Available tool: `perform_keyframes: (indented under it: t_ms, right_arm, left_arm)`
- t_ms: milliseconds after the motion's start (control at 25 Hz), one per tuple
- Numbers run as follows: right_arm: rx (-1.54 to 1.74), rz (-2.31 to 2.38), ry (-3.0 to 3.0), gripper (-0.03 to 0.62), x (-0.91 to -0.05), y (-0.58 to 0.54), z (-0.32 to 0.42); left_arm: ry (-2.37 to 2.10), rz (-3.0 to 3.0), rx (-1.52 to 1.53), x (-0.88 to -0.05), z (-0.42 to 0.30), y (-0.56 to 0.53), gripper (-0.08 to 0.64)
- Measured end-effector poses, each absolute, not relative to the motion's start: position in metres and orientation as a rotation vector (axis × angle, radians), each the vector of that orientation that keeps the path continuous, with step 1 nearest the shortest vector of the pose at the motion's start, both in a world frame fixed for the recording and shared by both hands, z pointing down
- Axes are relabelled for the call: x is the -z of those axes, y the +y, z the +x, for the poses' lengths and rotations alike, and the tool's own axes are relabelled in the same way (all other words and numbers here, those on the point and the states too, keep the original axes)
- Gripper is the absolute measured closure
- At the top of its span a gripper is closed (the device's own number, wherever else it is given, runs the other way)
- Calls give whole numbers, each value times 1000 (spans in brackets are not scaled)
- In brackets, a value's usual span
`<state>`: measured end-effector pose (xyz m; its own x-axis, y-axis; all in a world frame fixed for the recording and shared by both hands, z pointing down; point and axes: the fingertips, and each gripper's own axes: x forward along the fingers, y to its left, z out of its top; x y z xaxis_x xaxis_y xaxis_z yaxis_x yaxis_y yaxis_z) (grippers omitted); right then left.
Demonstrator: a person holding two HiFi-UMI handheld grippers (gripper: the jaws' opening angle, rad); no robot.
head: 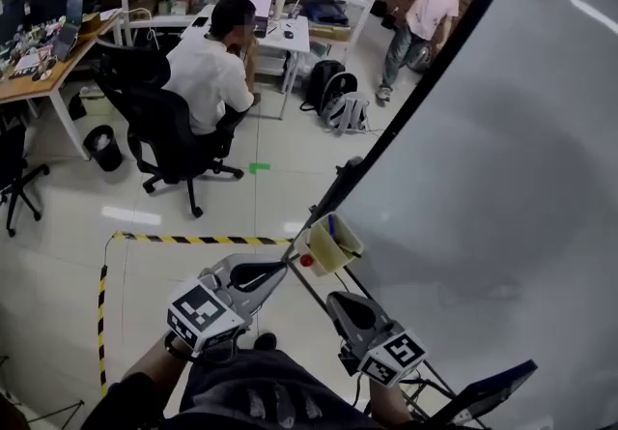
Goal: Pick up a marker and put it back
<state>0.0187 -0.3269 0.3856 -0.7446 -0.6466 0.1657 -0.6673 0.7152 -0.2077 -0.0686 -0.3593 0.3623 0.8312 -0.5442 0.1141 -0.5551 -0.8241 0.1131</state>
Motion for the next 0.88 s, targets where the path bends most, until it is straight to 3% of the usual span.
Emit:
perform_keyframes:
  t_ms: [800,880]
  right_arm:
    - [-552,1253,-2688,591,-401,-382,15]
    - [-566,1273,-2673,591,-404,-385,17]
  left_arm:
    - [-688,2931,-409,-424,-43,-463,554]
    - [-648,2939,-449,-434,-37,-467,491]
